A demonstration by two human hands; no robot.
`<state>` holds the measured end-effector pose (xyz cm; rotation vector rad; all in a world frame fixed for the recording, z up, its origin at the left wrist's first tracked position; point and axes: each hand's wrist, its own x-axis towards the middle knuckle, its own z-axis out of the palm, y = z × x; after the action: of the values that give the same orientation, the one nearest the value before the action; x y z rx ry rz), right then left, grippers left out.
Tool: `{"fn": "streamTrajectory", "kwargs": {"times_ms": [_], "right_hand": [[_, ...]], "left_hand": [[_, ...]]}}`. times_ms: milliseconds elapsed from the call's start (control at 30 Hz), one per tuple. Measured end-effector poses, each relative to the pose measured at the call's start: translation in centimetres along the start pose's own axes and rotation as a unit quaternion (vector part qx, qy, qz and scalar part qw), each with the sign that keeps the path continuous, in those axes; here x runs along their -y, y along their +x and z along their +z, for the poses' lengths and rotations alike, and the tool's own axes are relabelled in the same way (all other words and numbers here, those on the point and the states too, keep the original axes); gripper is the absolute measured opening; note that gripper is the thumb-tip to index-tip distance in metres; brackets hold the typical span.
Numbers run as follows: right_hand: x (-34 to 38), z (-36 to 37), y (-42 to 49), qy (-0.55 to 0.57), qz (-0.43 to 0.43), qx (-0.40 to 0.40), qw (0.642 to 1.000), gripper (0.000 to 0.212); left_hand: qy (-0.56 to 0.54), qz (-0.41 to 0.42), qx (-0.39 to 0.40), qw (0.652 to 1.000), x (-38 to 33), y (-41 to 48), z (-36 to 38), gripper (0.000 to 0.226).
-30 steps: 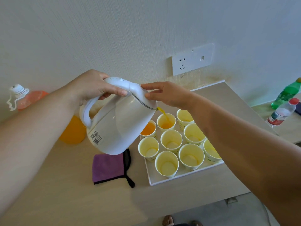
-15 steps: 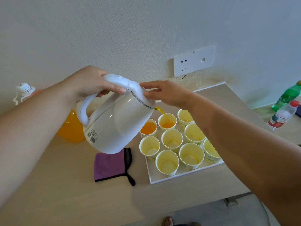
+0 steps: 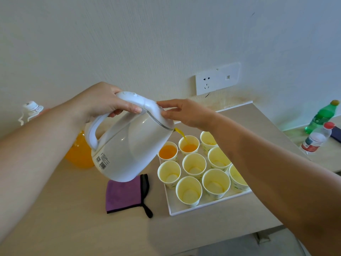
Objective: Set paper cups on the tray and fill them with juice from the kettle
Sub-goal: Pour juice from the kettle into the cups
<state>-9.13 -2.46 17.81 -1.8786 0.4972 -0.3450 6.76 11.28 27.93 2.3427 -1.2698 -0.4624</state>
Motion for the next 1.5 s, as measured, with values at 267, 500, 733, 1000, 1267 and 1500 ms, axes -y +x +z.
{"fn": "streamTrajectory", "kwargs": {"times_ms": [267, 500, 733, 1000, 1267, 1500], "right_hand": [[0.4, 0.0, -0.2, -0.006, -0.003, -0.005, 1.000, 0.040], [0.8, 0.0, -0.4, -0.011, -0.006, -0.010, 1.000, 0.040], [1.1, -0.2, -0.1, -0.021, -0.007, -0.006, 1.000, 0.041], [1.3, -0.1, -0.2, -0.024, -0.009, -0.007, 1.000, 0.040], [1.1, -0.2, 0.3, -0.027, -0.006, -0.011, 1.000, 0.041], [1.2, -0.3, 0.3, -0.014, -0.008, -0.010, 1.000, 0.040]], "left_hand": [[0.009, -0.001, -0.003, 1.000, -0.4, -0.3, -0.3, 0.042], [0.015, 0.006, -0.004, 1.000, -0.6, -0.5, -0.5, 0.041], [0.008, 0.003, -0.005, 1.000, -0.6, -0.4, -0.7, 0.041], [0.000, -0.003, -0.001, 1.000, -0.8, -0.3, -0.8, 0.039], [0.013, -0.003, 0.001, 1.000, -0.9, -0.2, -0.9, 0.041], [0.022, -0.004, -0.001, 1.000, -1.1, -0.1, -1.0, 0.042]]}}
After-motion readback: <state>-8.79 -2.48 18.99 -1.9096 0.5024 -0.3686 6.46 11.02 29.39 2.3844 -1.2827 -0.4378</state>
